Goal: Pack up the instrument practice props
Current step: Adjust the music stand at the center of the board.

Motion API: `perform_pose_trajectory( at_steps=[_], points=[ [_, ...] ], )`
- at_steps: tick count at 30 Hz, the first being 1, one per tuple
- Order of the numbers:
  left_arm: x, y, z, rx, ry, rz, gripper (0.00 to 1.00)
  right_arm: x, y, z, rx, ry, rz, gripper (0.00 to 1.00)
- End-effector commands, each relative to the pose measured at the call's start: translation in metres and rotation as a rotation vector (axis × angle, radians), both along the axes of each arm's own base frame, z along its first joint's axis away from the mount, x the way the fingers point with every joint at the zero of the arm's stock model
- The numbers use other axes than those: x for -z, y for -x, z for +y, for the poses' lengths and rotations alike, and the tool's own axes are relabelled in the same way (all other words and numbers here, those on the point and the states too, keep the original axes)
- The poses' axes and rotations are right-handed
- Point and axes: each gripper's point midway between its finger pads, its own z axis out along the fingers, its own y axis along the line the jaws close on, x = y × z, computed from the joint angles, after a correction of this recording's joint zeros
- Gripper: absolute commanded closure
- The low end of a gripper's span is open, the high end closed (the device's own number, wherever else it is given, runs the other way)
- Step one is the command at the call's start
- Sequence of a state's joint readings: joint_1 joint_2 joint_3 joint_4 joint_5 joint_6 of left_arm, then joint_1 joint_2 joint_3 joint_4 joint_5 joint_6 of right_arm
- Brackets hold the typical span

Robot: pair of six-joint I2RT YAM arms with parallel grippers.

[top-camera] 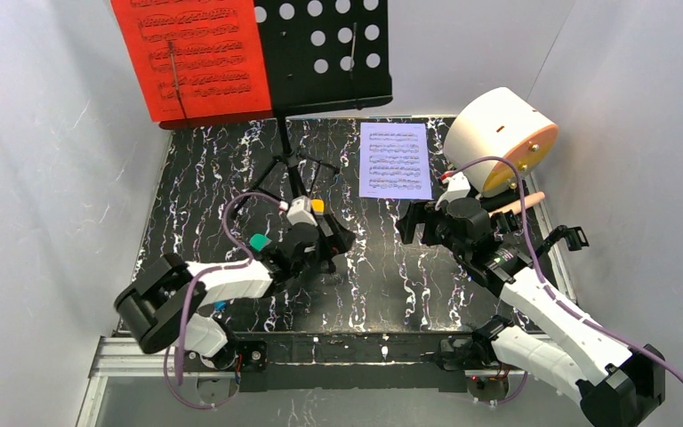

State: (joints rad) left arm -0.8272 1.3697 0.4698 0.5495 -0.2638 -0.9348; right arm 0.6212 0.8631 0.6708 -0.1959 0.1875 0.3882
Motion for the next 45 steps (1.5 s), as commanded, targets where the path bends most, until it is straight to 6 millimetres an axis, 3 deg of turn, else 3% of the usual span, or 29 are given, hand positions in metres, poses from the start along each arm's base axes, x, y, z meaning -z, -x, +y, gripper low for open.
perform_pose_trajectory(
  at_steps=[1,10,14,21,28,33,37,45],
  points=[
    [-0.044,-0.03,-0.038,-0.002,0.094,-0.118,0.14,-0.013,0.001,-0.002,-0.001,-0.001,-0.035,0.01],
    [-0.058,-0.064,-0.065,-0.021,0.084,-0.171,0.12,-0.014,0.011,0.004,-0.075,-0.01,-0.041,0.01],
    [-0.07,-0.059,-0.067,0.06,0.069,-0.204,0.1,-0.012,0.017,0.021,-0.172,-0.035,-0.038,0.01],
    [-0.086,-0.044,-0.004,0.115,0.086,-0.185,0.09,0.0,0.02,0.056,-0.313,-0.084,-0.06,0.01],
    [-0.116,-0.024,0.074,0.151,-0.146,-0.244,0.07,0.026,0.018,0.087,-0.389,-0.039,-0.05,0.01],
    [-0.128,-0.043,0.129,0.099,-0.282,-0.25,0.06,0.046,0.013,0.108,-0.42,0.013,-0.06,0.03],
    [-0.137,-0.071,0.157,0.065,-0.299,-0.295,0.06,0.055,0.004,0.119,-0.413,0.042,-0.11,0.04],
    [-0.147,-0.107,0.168,0.242,-0.161,-0.46,0.09,0.067,0.006,0.131,-0.467,0.091,-0.134,0.04]
  ],
)
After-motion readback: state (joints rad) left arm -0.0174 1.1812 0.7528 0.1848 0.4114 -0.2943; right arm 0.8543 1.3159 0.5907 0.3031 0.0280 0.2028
